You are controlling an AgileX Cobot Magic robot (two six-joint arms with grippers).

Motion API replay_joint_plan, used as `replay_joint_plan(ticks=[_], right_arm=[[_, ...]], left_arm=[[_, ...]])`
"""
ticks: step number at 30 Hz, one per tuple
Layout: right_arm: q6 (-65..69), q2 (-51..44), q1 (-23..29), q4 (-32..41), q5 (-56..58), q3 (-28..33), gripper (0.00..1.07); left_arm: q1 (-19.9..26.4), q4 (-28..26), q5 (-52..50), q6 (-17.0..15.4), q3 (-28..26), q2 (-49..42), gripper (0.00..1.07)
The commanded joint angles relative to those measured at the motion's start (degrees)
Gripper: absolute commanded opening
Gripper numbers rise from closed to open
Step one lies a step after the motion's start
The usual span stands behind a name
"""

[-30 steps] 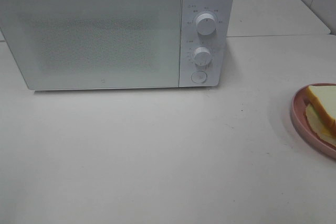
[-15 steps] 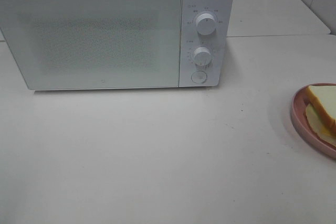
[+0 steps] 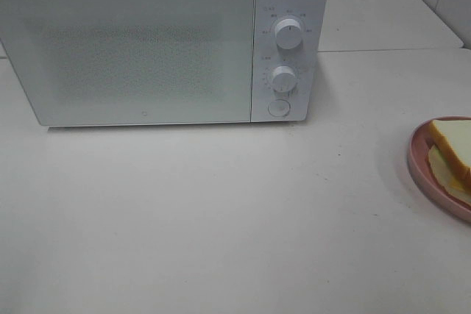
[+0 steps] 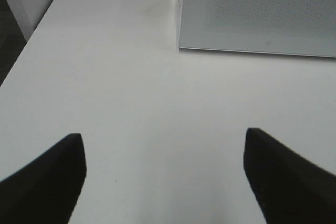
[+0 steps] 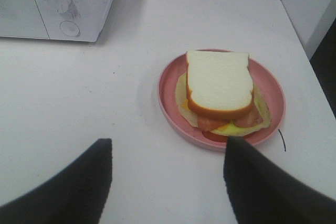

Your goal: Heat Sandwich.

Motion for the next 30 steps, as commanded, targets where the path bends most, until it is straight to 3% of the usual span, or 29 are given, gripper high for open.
replay_joint_plan(ticks=[1,30], right_arm=[[0.17,-1.43,-0.17,0.0,-0.69,0.06,0.61],[0.17,-1.43,-0.17,0.0,-0.69,0.06,0.61]], left_arm=[[0.0,0.57,0.0,-0.86,0.11,-1.32,0.78],[0.0,0.57,-0.06,-0.86,0.11,-1.32,0.78]])
